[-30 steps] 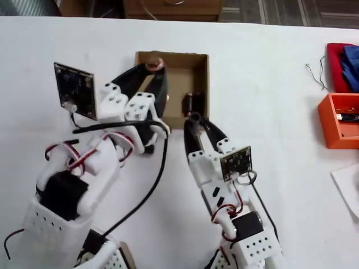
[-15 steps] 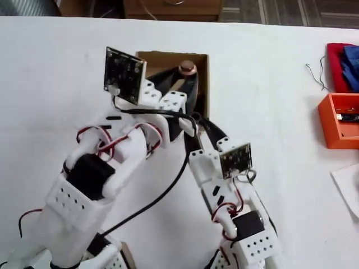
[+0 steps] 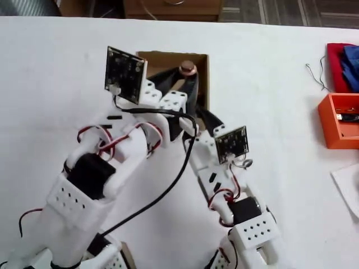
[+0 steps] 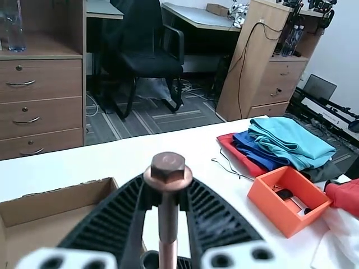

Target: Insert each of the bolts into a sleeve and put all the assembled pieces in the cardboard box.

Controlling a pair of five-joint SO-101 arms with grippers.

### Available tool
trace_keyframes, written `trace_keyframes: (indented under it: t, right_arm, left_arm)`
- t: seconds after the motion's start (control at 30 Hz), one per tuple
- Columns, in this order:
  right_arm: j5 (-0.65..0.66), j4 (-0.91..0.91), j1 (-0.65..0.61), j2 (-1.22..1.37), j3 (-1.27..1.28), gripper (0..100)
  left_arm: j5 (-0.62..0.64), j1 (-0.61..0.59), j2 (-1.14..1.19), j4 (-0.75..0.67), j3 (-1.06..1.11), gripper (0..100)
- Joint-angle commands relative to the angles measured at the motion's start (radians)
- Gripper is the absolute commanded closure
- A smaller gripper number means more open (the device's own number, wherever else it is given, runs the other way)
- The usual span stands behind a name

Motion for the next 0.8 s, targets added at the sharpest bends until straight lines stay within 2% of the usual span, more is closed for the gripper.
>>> trace_keyframes:
  t: [0.0,0.13,0.33,0.77]
  right_arm:
    - [-0.002,-0.064,-0.007,0.005,-0.066,97.8]
    - [0.006,-0.087,-0.022,0.005,-0.066,97.8]
    - [0.006,-0.081,-0.068,0.005,-0.068,97.8]
    - [0.006,-0.081,-0.001,0.005,-0.066,97.8]
  left_arm:
    - [-0.008,0.003,0.000,-0.034,-0.051,97]
    - [-0.014,0.003,0.002,-0.035,-0.051,97]
    - [-0.114,0.006,0.060,-0.077,-0.064,97]
    - [-0.118,-0.020,0.075,-0.069,-0.051,97]
